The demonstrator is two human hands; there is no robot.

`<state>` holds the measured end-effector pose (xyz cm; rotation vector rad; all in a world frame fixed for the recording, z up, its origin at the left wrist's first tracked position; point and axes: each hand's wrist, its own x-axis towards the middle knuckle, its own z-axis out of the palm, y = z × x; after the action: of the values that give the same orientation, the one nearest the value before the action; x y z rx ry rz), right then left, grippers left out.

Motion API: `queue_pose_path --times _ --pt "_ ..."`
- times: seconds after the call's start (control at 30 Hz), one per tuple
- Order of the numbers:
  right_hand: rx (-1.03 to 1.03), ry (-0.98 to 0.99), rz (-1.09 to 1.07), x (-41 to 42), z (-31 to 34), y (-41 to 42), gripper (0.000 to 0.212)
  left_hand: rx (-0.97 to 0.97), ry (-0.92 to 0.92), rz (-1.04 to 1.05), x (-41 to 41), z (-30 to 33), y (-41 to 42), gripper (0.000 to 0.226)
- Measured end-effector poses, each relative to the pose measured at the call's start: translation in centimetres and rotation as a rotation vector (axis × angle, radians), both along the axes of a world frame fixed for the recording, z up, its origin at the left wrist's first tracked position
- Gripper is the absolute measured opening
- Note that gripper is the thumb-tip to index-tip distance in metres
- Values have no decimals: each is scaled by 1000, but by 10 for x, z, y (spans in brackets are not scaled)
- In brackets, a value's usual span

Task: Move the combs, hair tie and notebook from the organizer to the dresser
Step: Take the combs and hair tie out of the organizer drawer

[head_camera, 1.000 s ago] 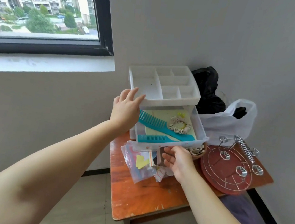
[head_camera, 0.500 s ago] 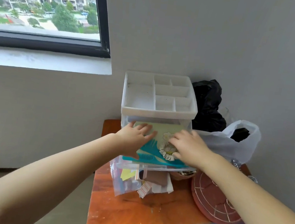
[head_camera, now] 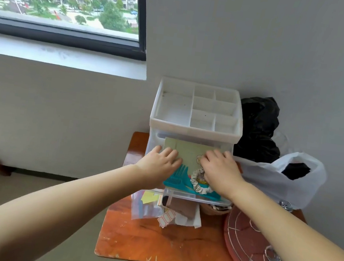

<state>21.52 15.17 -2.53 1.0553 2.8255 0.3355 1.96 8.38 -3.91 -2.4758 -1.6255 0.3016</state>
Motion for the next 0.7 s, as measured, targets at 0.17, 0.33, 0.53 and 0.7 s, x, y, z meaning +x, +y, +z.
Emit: queue_pose_path --times 0.17,0.33,0.53,0.7 --pt "-36 36 31 5 0 6 33 0 -20 23 3 6 1 53" --pt "-158 163 10 8 7 11 18 -191 -80 105 9 20 5 29" --pt "-433 530 7 9 25 15 20 -208 -71 137 11 49 7 17" --pt "-608 783 32 -6 49 18 12 -126 -190 271 -2 79 -8 16"
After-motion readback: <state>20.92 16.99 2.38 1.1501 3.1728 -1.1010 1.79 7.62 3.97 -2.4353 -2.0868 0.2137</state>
